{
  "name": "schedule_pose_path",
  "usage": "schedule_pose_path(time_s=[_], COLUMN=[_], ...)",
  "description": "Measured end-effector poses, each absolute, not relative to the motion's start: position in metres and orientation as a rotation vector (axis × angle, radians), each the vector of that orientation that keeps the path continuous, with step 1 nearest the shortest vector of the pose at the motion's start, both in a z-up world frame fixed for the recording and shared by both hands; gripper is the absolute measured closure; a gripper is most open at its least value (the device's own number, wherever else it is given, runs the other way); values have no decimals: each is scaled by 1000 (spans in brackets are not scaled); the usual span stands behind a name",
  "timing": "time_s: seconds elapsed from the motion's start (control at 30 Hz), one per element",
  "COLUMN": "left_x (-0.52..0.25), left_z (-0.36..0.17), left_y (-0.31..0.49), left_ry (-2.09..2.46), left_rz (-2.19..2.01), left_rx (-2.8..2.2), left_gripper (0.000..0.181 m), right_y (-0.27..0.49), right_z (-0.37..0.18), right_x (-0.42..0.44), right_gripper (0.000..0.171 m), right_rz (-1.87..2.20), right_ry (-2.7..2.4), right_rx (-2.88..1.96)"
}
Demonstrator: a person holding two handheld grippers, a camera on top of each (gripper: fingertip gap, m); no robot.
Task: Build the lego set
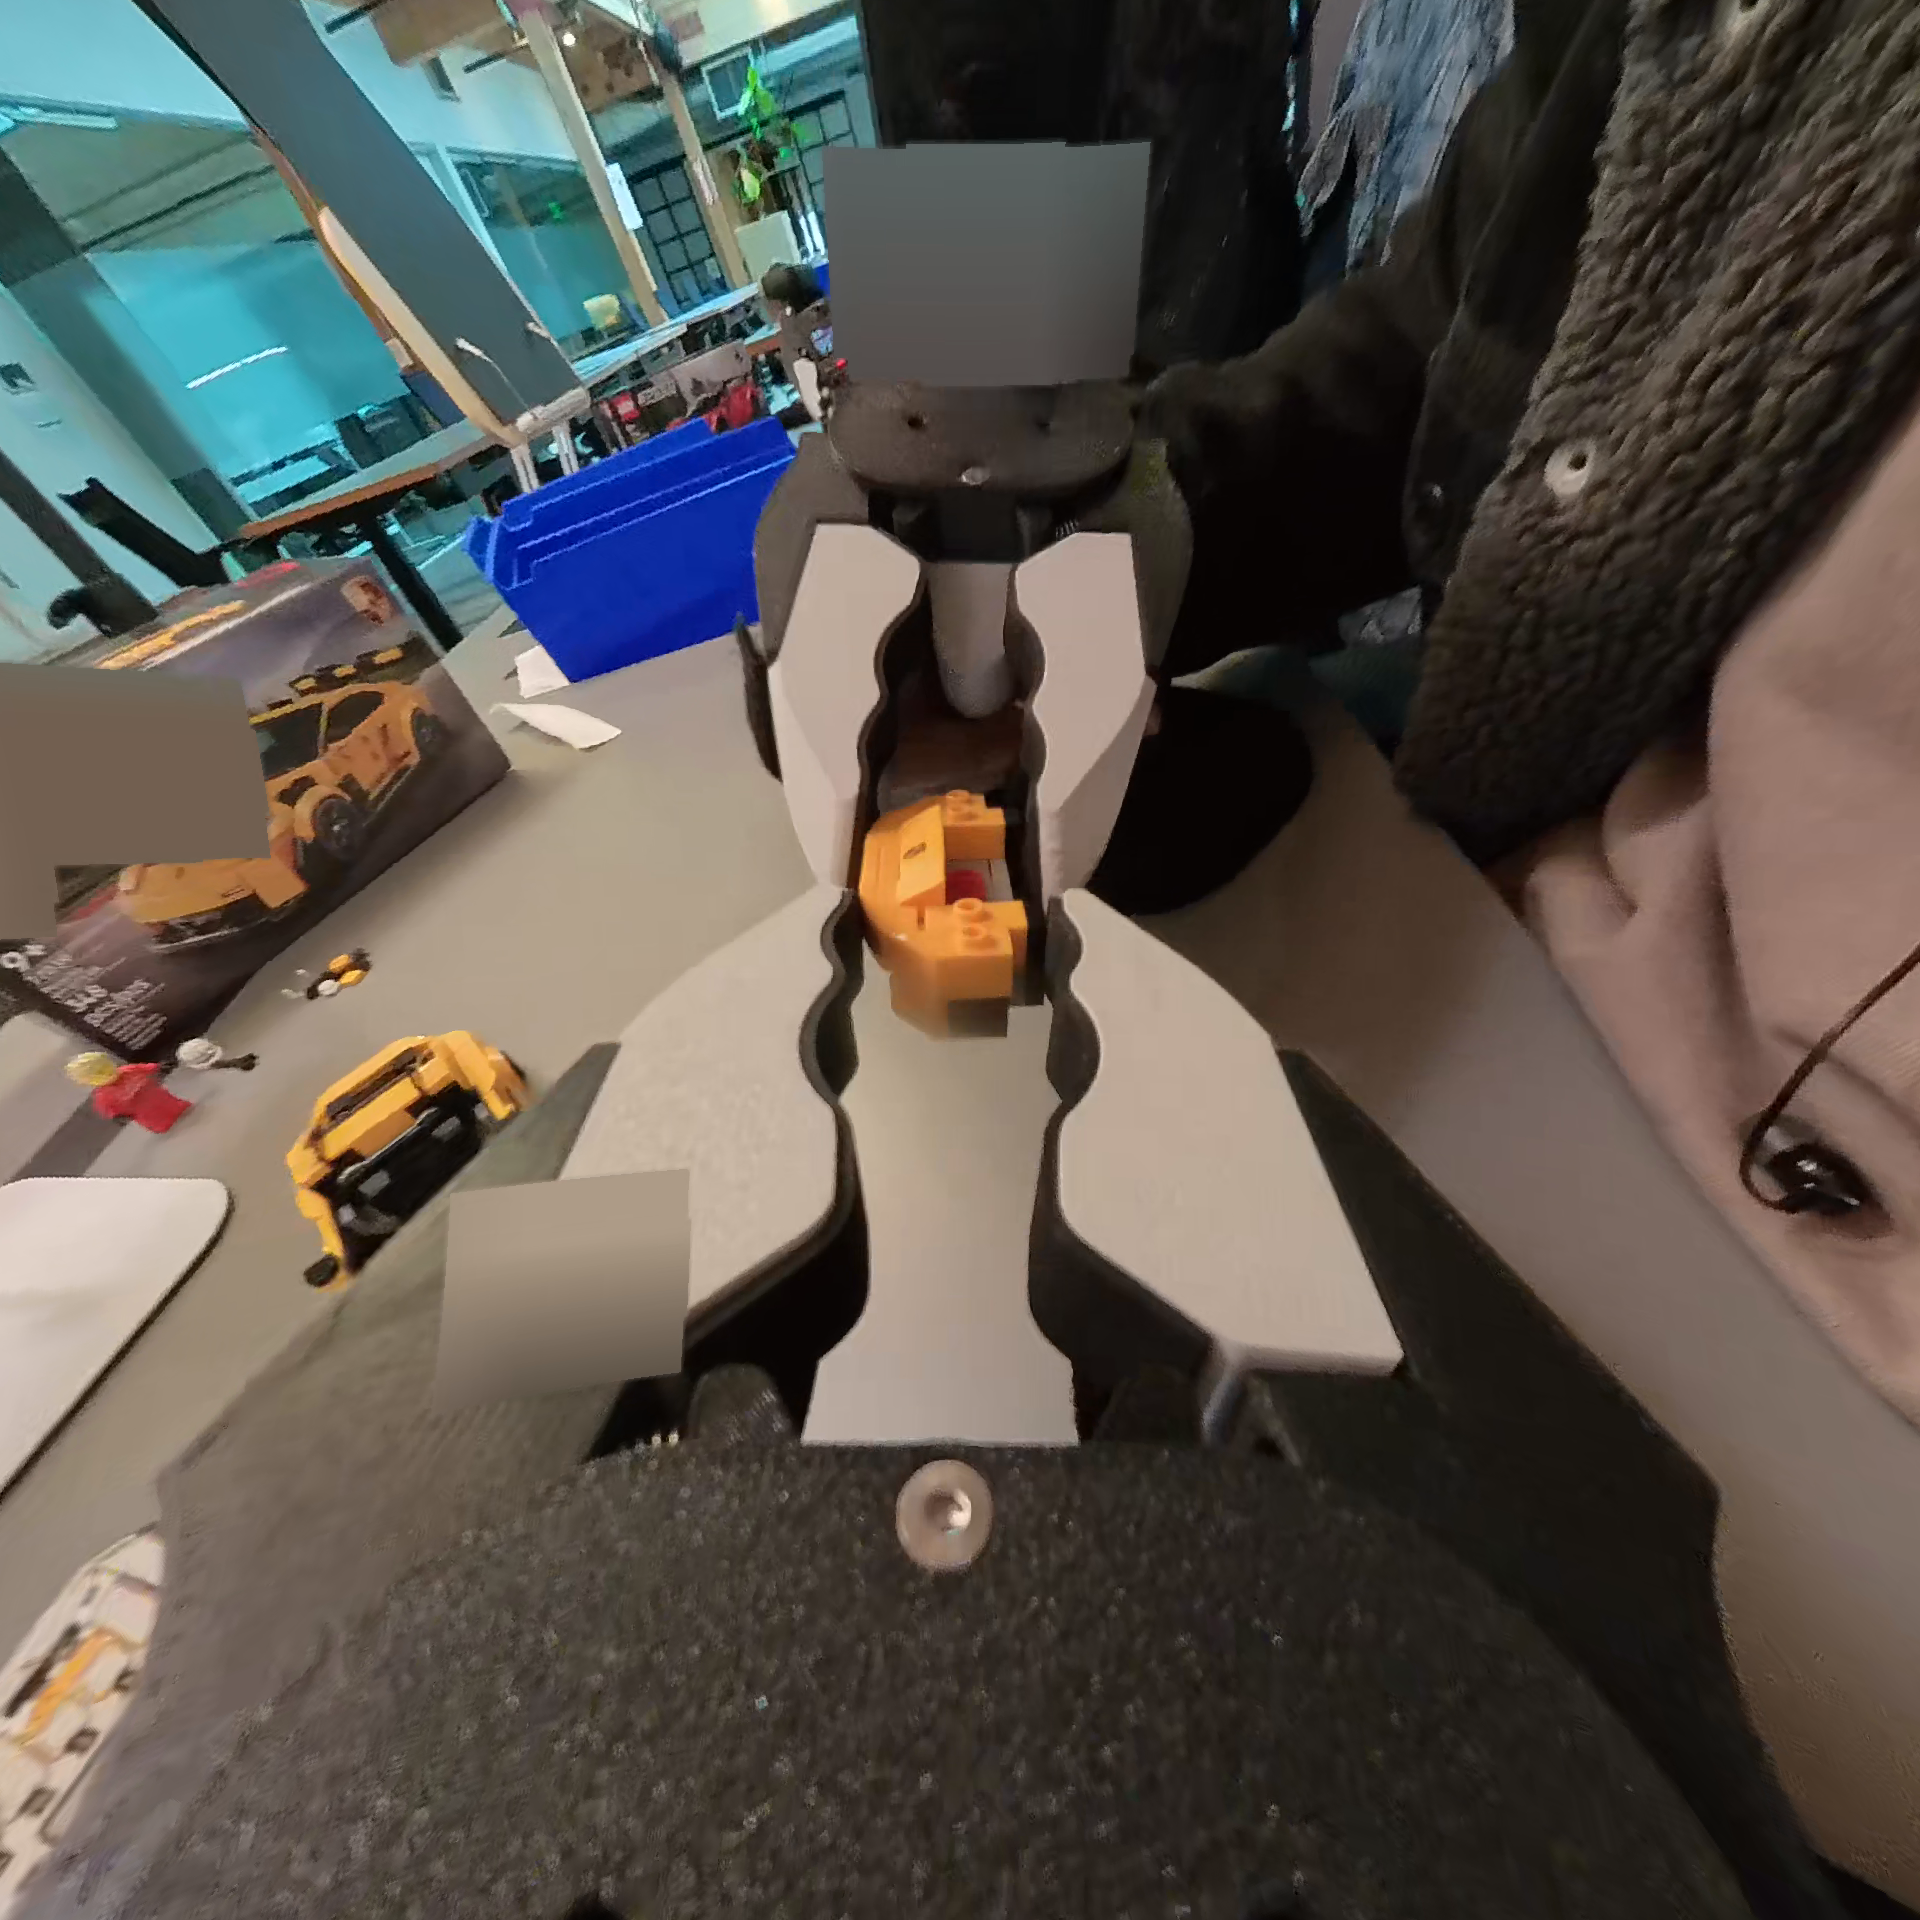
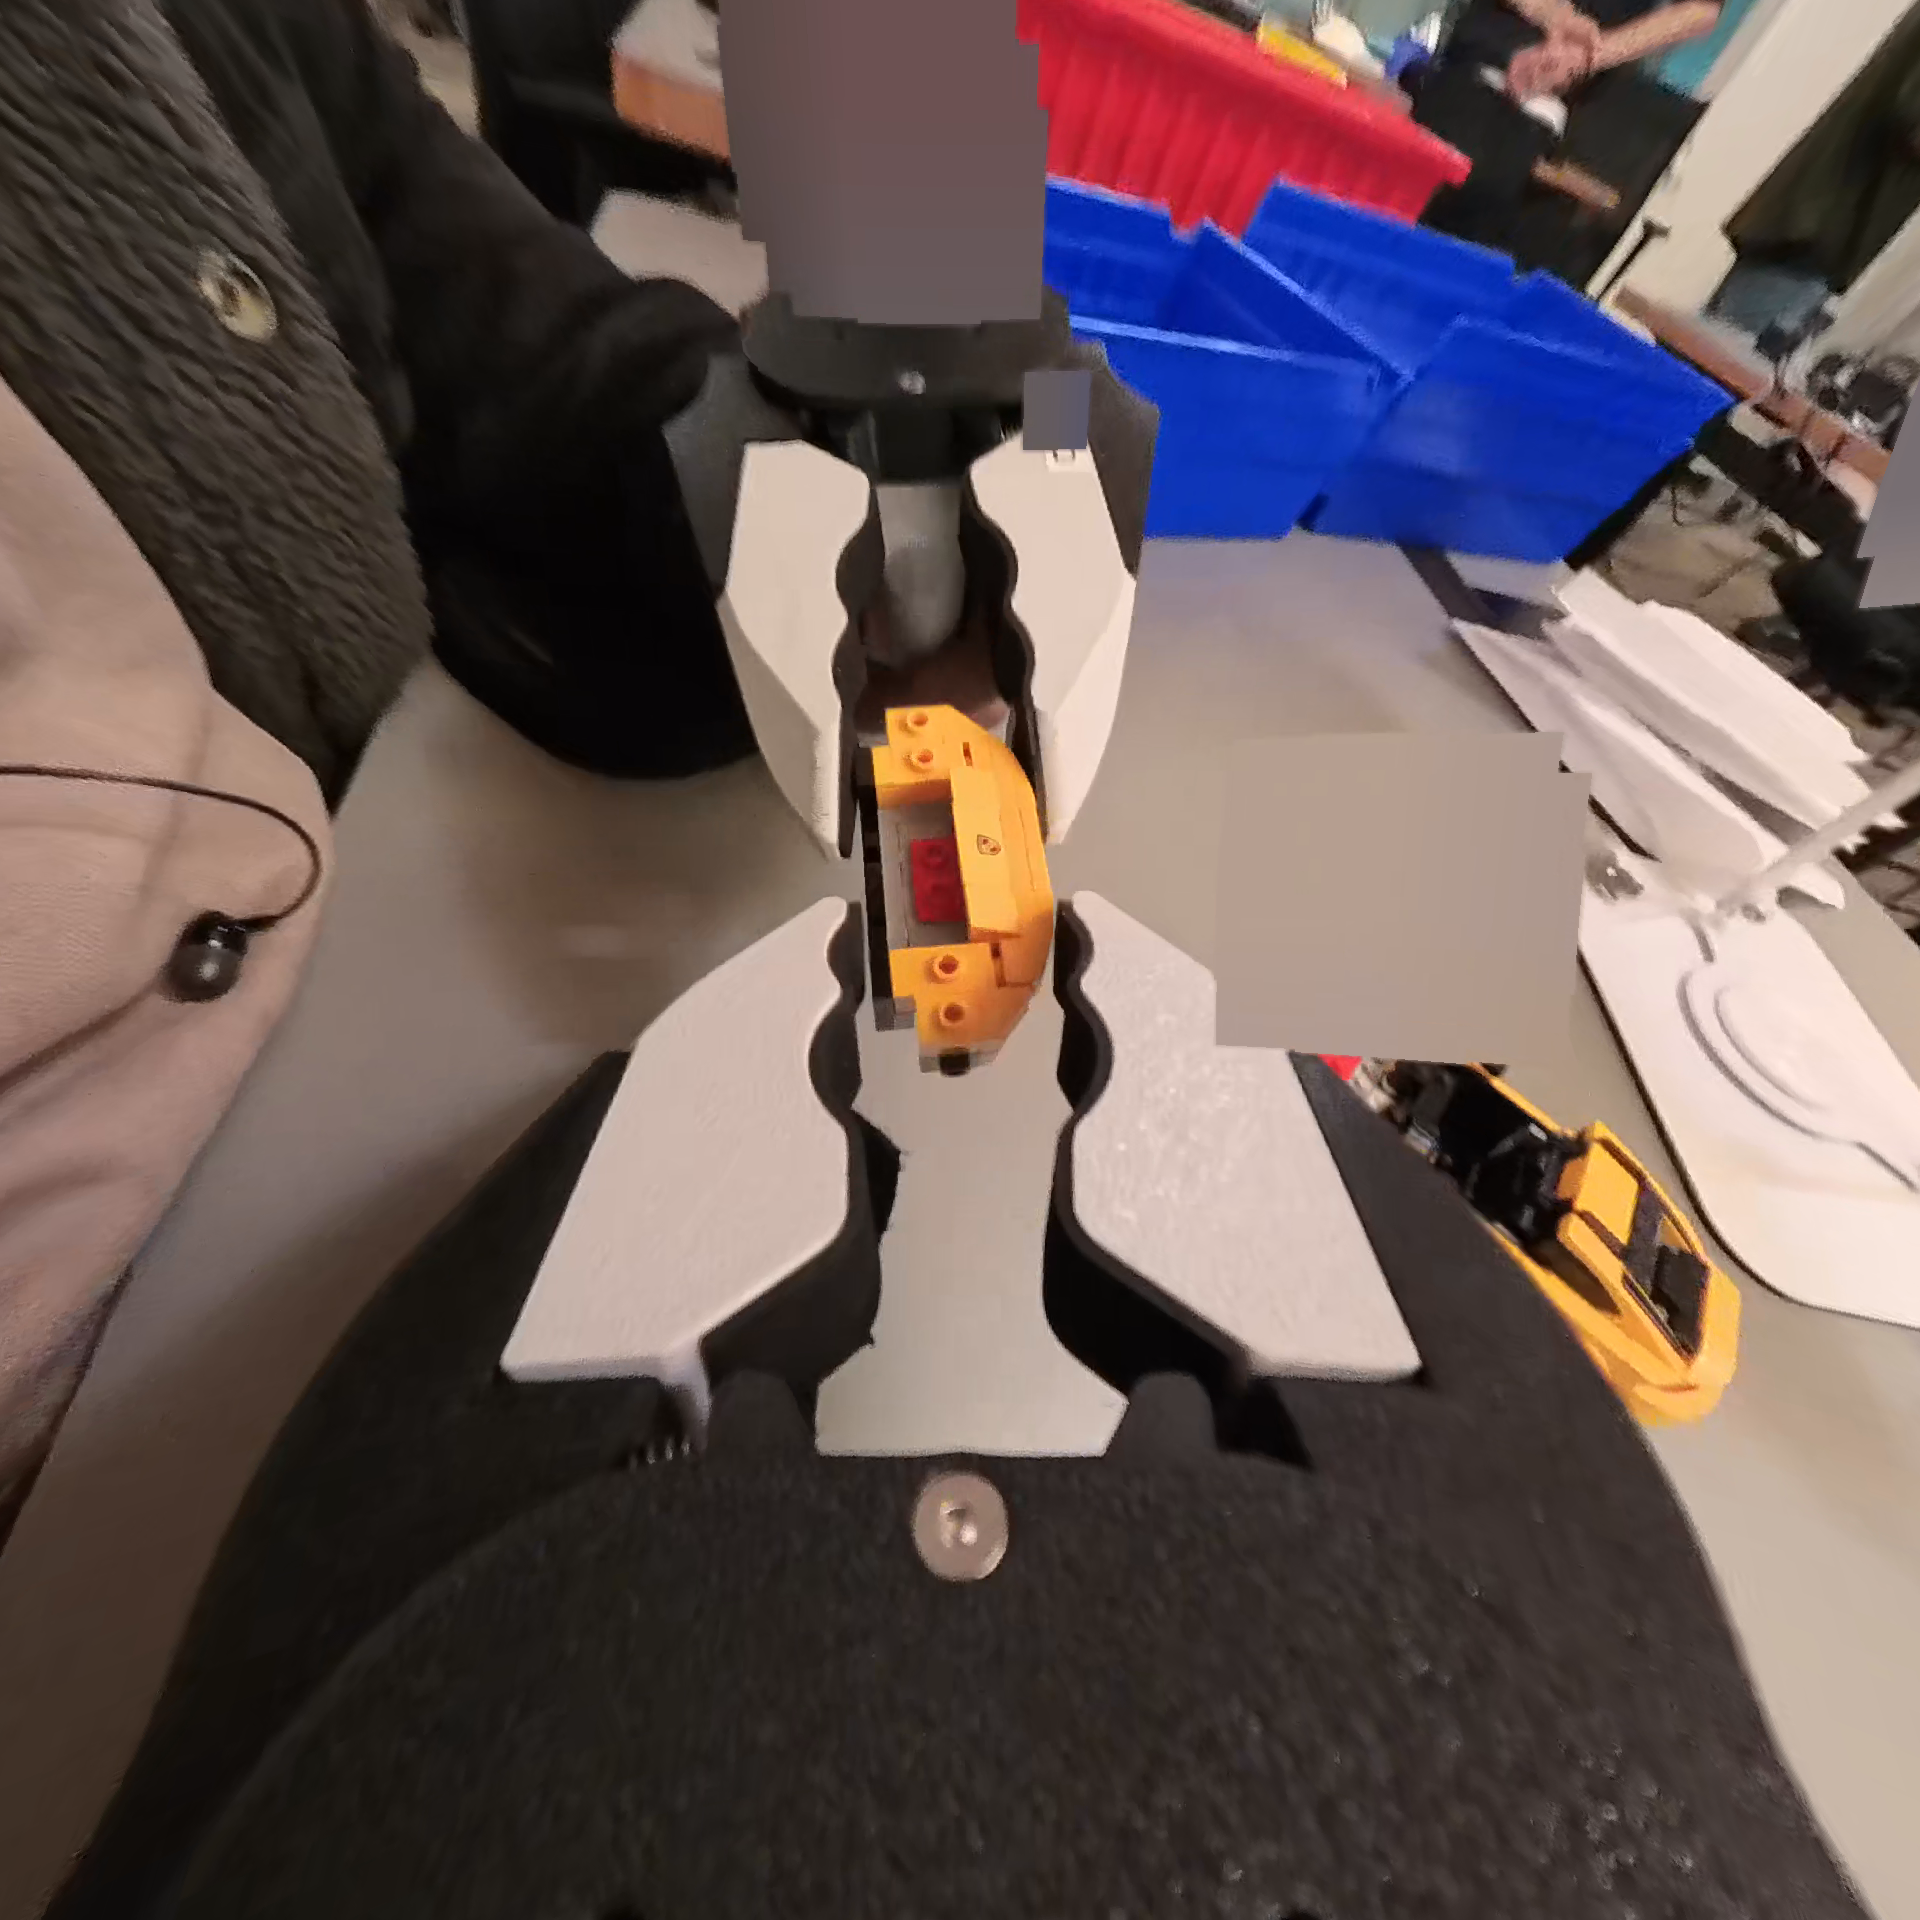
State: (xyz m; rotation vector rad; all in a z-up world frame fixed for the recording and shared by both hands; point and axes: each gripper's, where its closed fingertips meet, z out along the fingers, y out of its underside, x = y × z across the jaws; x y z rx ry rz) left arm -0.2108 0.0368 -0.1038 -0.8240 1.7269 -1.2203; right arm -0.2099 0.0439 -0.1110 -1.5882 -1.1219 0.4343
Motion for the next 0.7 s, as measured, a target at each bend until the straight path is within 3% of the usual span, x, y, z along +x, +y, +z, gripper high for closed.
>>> schedule_pose_path(time_s=[0.7], left_x=[-216], left_z=[-93], left_y=[32], left_ry=[1682], left_rz=[-1346], left_rx=[-813], left_gripper=[147], right_y=[37], right_z=[-97], right_x=[-213], right_gripper=[138], right_rz=[495], right_ry=[-1093], right_rx=[-1579])
